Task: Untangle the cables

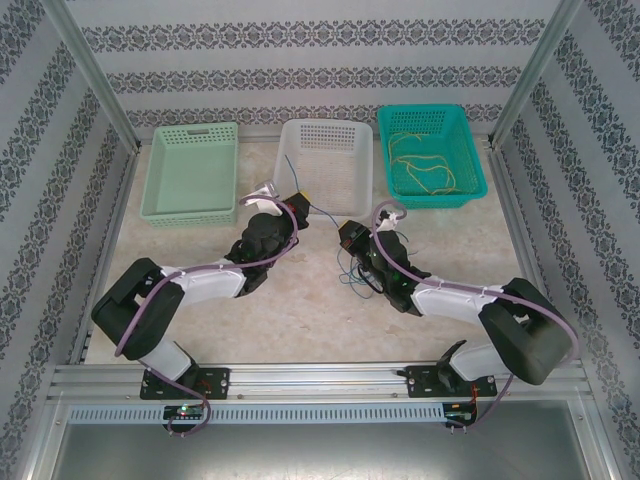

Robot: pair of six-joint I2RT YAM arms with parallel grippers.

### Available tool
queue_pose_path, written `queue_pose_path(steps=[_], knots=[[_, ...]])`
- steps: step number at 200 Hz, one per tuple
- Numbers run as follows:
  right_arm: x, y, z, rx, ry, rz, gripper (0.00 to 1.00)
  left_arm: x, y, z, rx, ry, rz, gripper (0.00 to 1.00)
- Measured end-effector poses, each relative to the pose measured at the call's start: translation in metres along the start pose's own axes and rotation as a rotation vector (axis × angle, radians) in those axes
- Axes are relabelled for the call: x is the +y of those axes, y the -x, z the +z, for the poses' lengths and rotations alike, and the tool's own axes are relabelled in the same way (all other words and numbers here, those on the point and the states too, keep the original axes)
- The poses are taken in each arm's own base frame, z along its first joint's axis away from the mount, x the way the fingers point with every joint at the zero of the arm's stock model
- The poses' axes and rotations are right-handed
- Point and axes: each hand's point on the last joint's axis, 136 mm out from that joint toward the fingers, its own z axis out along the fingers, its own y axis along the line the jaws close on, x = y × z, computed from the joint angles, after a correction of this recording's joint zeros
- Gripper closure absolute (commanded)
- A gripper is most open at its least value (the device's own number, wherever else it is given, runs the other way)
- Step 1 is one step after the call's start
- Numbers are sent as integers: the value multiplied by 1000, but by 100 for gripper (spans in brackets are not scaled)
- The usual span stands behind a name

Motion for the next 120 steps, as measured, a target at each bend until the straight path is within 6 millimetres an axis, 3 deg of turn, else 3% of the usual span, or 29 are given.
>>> queue_pose_path(steps=[34,42,63,82,94,120], knots=[[1,0,0,-6,11,14,94,-11,4,3,-3,-33,-10,100],[2,0,1,-7,13,14,83,-13,5,3,-4,-39,-11,100],[3,2,1,-16,18,20,42,-17,5,2,15,-39,9,100],[6,7,-3,-32,26,-6,22,-21,11,1,66,-6,70,100],[12,18,-12,-52,39,-48,15,-27,29,0,82,11,122,100],[32,58,-40,-143,65,-154,9,-38,103,-23,31,52,261,99]])
